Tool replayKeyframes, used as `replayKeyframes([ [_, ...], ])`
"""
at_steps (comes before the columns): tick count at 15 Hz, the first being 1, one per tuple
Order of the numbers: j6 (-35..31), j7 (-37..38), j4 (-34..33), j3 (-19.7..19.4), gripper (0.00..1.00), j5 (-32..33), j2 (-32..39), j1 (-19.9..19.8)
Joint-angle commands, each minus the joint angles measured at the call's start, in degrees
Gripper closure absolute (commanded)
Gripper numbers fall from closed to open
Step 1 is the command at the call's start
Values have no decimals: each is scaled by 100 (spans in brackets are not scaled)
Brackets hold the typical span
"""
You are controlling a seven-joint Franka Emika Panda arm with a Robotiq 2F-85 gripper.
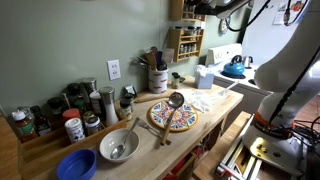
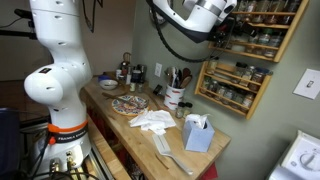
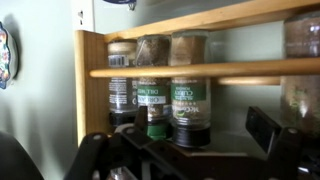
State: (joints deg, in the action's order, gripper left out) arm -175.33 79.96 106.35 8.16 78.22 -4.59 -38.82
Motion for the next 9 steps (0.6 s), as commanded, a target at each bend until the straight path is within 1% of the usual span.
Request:
replayKeyframes([
  [1, -136, 678, -169, -20, 0, 705, 68, -102],
  [9, -259, 2053, -621, -66, 0, 2151, 248, -120],
])
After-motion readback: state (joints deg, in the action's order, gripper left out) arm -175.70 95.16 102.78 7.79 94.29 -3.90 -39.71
